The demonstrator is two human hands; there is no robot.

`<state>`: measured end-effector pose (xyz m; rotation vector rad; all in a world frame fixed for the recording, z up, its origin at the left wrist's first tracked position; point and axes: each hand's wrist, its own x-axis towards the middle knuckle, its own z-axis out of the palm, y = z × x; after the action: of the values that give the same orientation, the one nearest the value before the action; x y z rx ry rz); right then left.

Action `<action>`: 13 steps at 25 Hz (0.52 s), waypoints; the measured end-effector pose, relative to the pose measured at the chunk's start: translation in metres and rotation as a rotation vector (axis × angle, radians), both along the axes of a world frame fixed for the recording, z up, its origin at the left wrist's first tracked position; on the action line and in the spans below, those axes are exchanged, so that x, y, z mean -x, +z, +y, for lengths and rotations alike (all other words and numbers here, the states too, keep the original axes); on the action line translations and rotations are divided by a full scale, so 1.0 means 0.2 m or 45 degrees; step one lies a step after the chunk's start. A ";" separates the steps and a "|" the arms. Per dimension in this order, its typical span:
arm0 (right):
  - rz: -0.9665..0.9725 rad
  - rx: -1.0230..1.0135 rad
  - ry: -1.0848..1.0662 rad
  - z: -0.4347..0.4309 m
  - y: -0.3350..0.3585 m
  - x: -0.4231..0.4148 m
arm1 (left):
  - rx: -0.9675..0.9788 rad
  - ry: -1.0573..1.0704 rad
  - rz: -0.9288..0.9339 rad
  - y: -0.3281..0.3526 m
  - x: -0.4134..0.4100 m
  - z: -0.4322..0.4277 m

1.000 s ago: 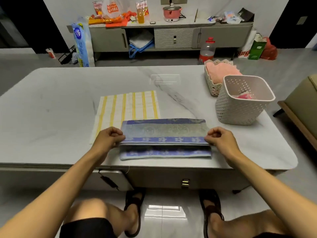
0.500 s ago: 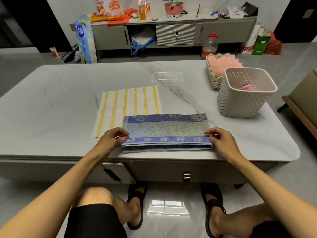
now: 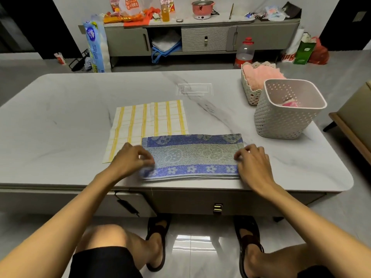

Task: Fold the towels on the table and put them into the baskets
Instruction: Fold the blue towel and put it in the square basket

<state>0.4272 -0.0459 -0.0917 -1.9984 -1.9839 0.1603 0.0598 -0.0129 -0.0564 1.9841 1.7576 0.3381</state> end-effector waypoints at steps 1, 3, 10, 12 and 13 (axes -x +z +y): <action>-0.035 -0.071 0.041 0.04 0.02 0.05 | -0.164 0.064 0.019 0.01 -0.06 0.04; 0.007 -0.073 0.177 0.15 0.04 0.21 | -0.374 0.091 0.119 -0.02 -0.26 0.12; -0.175 0.197 0.314 0.32 -0.18 0.29 | -0.207 -0.109 0.450 -0.36 -0.42 0.16; -0.200 0.198 0.174 0.32 -0.18 0.18 | -0.229 -0.041 0.464 -0.35 -0.35 0.16; -0.205 0.201 0.112 0.32 -0.18 0.13 | -0.233 -0.009 0.483 -0.35 -0.33 0.16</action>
<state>0.4007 0.0172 -0.1280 -2.0794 -2.2242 0.1868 0.1263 0.0195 -0.1254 2.3039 2.0064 0.1270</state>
